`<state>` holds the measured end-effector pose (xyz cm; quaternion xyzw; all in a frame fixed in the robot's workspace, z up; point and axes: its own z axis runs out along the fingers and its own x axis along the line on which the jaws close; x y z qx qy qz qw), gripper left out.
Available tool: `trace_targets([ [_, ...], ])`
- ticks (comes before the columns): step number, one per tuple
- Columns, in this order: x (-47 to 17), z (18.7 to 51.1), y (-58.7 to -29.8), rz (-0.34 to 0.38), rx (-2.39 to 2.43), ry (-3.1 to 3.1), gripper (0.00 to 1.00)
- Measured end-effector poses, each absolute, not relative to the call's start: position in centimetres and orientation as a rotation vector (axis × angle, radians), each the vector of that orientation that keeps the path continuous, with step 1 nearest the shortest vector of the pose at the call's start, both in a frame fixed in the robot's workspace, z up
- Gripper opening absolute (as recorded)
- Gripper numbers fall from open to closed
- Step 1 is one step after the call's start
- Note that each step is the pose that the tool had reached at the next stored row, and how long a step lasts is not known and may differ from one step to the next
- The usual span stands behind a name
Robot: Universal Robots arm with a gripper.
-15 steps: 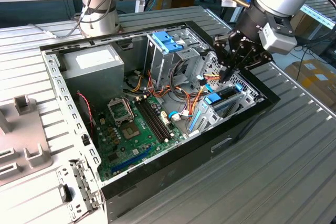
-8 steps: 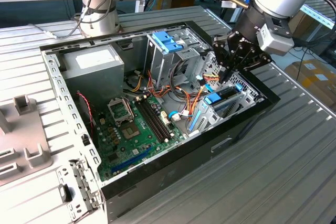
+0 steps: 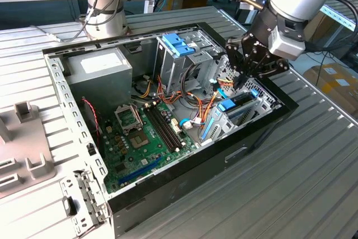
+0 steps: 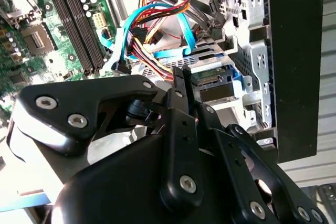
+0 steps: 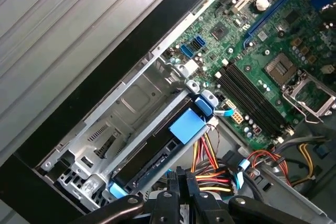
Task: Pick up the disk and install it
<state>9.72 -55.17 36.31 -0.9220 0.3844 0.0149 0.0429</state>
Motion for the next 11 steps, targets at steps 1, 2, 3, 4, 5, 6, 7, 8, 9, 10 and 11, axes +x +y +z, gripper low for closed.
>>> trace_targets([
  [1,9.72,36.28,-55.17,0.045,-2.812,1.194,0.17],
  [2,9.72,36.27,-55.17,0.044,-2.806,1.208,0.17],
  [3,9.72,36.26,-55.17,0.043,-2.799,1.224,0.17],
  [4,9.72,36.24,-55.17,0.043,-2.793,1.237,0.17],
  [5,9.72,36.22,-55.17,0.041,-2.781,1.263,0.17],
  [6,9.72,36.19,-55.17,0.04,-2.769,1.29,0.17],
  [7,9.72,36.17,-55.17,0.039,-2.757,1.313,0.17],
  [8,9.72,36.15,-55.17,0.038,-2.749,1.33,0.17],
  [9,9.72,36.14,-55.17,0.037,-2.741,1.346,0.17],
  [10,9.72,36.13,-55.17,0.037,-2.734,1.36,0.17],
  [11,9.72,36.12,-55.17,0.036,-2.728,1.372,0.17],
])
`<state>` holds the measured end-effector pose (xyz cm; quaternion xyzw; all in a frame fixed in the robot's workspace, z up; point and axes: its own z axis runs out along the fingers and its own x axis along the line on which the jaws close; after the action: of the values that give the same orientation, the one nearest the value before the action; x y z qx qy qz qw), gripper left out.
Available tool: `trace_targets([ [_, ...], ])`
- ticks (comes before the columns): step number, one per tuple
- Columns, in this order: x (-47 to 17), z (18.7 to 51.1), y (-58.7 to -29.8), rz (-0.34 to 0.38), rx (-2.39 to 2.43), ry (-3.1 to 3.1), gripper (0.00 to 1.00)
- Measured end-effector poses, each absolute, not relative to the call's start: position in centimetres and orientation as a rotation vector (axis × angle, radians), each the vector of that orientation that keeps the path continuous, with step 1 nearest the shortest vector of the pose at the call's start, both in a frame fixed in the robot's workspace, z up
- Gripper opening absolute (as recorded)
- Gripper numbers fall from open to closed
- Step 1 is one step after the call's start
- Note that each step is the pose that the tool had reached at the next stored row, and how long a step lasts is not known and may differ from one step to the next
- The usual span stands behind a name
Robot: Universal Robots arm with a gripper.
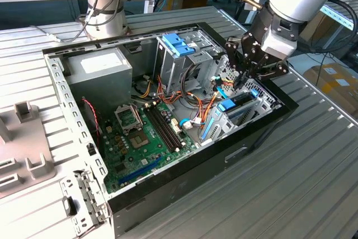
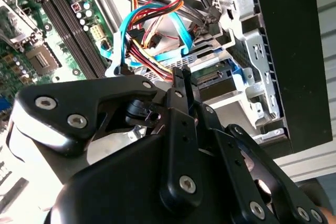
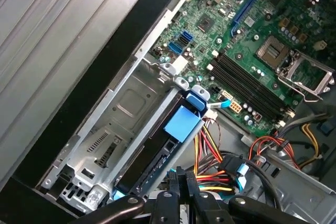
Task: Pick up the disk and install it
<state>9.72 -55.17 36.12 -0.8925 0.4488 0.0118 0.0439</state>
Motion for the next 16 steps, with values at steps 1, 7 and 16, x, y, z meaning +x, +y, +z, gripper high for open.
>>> trace_targets([
  [1,9.72,36.1,-55.17,0.035,-2.719,1.389,0.17],
  [7,9.72,36.04,-55.17,0.031,-2.678,1.465,0.17],
  [16,9.72,35.92,-55.17,0.024,-2.596,1.604,0.17],
])
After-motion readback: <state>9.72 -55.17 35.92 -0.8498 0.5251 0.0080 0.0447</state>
